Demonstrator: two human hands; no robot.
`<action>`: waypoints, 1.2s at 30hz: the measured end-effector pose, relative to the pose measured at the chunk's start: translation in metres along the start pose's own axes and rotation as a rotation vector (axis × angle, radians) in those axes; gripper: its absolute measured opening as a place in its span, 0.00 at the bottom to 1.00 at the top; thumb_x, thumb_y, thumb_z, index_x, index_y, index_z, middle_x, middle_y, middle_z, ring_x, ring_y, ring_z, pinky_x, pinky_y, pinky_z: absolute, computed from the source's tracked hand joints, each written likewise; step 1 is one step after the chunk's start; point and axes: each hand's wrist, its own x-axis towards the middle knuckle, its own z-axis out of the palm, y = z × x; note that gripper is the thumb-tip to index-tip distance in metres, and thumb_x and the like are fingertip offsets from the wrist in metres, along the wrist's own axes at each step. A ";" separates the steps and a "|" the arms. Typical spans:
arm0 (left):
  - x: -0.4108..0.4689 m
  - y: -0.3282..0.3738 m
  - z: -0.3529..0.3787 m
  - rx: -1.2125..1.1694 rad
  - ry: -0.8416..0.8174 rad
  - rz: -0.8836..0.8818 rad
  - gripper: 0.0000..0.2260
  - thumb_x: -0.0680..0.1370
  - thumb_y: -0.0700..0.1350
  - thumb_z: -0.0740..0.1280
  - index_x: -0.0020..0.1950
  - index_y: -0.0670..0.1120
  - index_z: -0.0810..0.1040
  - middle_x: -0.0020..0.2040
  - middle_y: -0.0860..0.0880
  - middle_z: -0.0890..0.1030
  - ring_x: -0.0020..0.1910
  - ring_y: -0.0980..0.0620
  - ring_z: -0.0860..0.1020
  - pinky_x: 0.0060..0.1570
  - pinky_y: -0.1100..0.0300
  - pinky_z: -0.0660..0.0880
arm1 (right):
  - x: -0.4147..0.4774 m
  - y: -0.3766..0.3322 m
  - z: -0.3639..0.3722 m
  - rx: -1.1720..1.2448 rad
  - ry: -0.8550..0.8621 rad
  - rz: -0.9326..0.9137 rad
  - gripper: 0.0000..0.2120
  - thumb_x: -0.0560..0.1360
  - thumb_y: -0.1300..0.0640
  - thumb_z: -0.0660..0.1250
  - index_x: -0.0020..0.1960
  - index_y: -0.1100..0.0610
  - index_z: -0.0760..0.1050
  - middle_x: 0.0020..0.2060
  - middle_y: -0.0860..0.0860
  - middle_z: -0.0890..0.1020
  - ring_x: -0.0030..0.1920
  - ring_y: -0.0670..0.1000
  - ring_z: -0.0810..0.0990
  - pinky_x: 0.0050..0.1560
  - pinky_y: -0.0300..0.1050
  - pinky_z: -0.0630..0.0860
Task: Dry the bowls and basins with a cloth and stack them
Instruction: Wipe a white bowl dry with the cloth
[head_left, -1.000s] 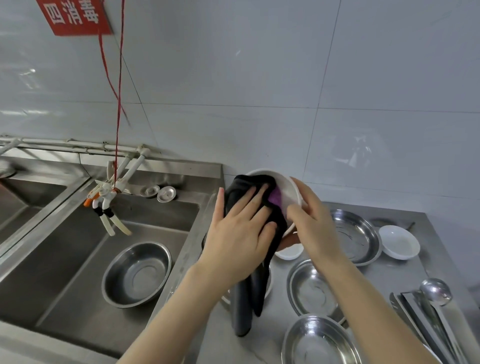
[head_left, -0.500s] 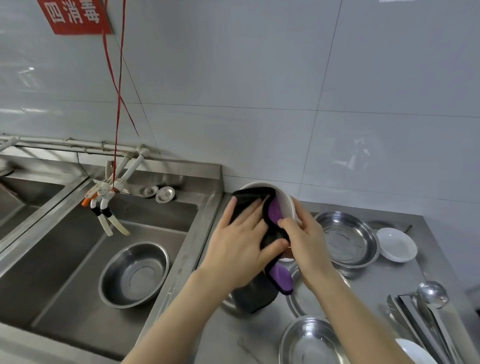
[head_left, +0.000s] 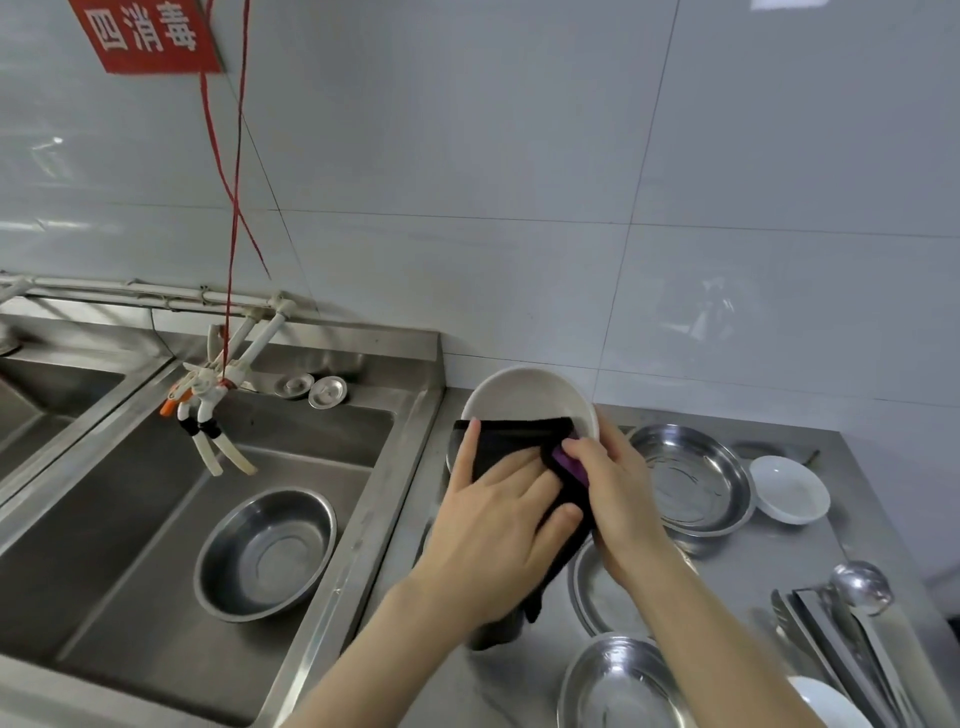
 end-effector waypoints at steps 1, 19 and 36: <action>0.001 -0.003 -0.001 0.036 0.017 -0.009 0.15 0.82 0.54 0.51 0.57 0.55 0.77 0.55 0.61 0.78 0.64 0.61 0.72 0.75 0.41 0.45 | -0.001 0.000 0.000 -0.002 0.002 0.001 0.15 0.78 0.66 0.60 0.59 0.54 0.79 0.47 0.53 0.84 0.49 0.48 0.82 0.46 0.39 0.78; 0.002 -0.001 0.022 -0.093 0.219 -0.153 0.17 0.82 0.55 0.53 0.62 0.56 0.80 0.69 0.58 0.74 0.74 0.57 0.63 0.75 0.46 0.52 | -0.005 0.003 0.003 -0.015 0.125 -0.038 0.21 0.76 0.64 0.59 0.62 0.45 0.77 0.45 0.62 0.81 0.41 0.58 0.78 0.42 0.58 0.80; 0.016 -0.025 0.011 -0.100 0.320 -0.029 0.11 0.81 0.46 0.62 0.47 0.45 0.84 0.52 0.52 0.76 0.54 0.53 0.74 0.53 0.54 0.72 | -0.011 -0.006 0.004 0.077 0.118 -0.020 0.22 0.77 0.67 0.59 0.63 0.47 0.76 0.39 0.55 0.81 0.35 0.57 0.78 0.34 0.48 0.78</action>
